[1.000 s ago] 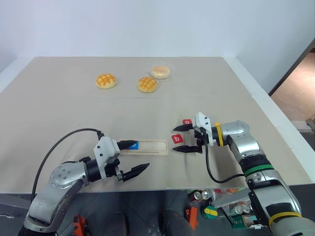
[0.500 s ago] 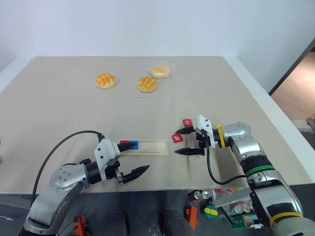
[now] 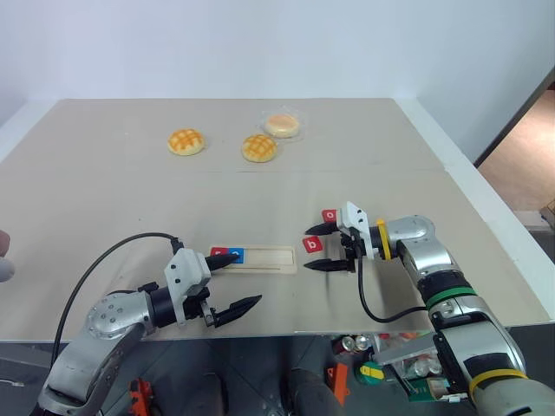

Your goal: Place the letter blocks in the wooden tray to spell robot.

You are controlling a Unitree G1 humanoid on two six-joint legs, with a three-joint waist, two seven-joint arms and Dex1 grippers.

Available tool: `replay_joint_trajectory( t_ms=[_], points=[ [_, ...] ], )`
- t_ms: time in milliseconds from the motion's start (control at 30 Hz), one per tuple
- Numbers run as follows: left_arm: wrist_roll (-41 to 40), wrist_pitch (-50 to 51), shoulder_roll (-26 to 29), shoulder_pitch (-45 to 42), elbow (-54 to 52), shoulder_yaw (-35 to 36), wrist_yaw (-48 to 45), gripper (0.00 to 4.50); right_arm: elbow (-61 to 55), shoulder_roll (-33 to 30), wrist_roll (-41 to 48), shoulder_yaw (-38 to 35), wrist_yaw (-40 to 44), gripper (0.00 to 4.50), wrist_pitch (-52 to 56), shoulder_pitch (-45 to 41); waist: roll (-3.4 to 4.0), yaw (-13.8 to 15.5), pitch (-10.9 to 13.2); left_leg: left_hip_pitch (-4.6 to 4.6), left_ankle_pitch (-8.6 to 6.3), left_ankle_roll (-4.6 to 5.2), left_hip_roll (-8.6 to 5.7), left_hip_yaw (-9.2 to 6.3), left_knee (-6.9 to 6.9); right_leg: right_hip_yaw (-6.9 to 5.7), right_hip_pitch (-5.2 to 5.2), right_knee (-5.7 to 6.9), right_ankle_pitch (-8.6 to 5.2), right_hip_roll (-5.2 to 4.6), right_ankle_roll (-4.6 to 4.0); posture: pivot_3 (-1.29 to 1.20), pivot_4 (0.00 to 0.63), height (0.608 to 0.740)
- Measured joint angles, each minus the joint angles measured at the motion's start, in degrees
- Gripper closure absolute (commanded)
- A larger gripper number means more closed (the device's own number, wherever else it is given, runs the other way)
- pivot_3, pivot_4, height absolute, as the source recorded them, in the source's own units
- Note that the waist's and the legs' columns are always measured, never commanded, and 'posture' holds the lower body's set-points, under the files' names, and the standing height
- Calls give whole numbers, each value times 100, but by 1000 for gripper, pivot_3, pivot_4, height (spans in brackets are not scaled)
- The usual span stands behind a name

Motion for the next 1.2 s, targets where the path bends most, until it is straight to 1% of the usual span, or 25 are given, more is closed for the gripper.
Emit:
replay_joint_trajectory(
  t_ms=[267, 333, 433, 667, 867, 933, 1067, 1167, 1200],
  points=[
    [-6, 0, 22, 25, -1, 0, 12, 10, 236, 27, -61, -1, -5, 265, -132, -98, 3, 0, 3, 0, 0, 0, 0, 0, -4, 0, -2, 0, -2, 1, -1, 0, 150, 740],
    [-40, 32, -9, 87, -1, 9, 133, 10, 308, 27, -73, 0, -2, 265, -188, -125, 3, 0, 3, 0, 0, 0, 0, -1, -4, 0, -1, 0, -3, 0, -1, 0, 150, 740],
    [-80, 143, -109, 88, -1, 61, 318, 10, 290, 22, -45, -20, 120, 265, -71, -125, 3, 0, 3, 1, 0, 0, 0, -2, -4, -1, 0, 0, -3, 0, -1, 0, 150, 740],
    [-58, 144, -98, 82, -1, 44, 338, 10, 47, -60, 42, -22, 286, 265, 127, -6, 3, 1, 3, 0, -1, -1, 0, -2, -8, -1, -1, 0, -6, 0, 0, 0, 150, 740],
    [-4, 132, 17, 78, 4, -7, 287, 10, -481, -200, 169, -52, 366, 265, 392, 314, 3, 2, 4, 0, -1, -1, 0, -3, -11, -2, -2, -1, -7, 0, -1, 0, 150, 740],
    [4, 130, 51, 69, 12, -16, 215, 10, -790, -231, 251, -137, 304, 265, 554, 530, 3, 3, 4, 0, -2, -1, -1, -2, -13, -2, -2, -3, -8, -1, -1, 0, 150, 740],
    [4, 130, 67, 66, 29, -25, 206, 10, -981, -231, 290, -182, 193, 265, 703, 647, 3, 3, 4, 1, -2, -2, -1, -2, -14, -1, -2, -3, -8, -1, -1, 0, 150, 740],
    [9, 128, 79, 63, 57, -33, 198, 10, -1176, -230, 320, -209, 25, 265, 792, 784, 3, 3, 4, 1, -2, -2, -1, -3, -13, -2, -3, -3, -8, -1, -1, 0, 150, 740],
    [25, 122, 93, 3, 78, -55, 165, 10, -1452, -210, 337, -237, -240, 265, 976, 933, 3, 2, 4, 2, -2, -2, -1, -2, -13, -1, -2, -3, -8, -1, -1, 0, 150, 740]
  ],
)
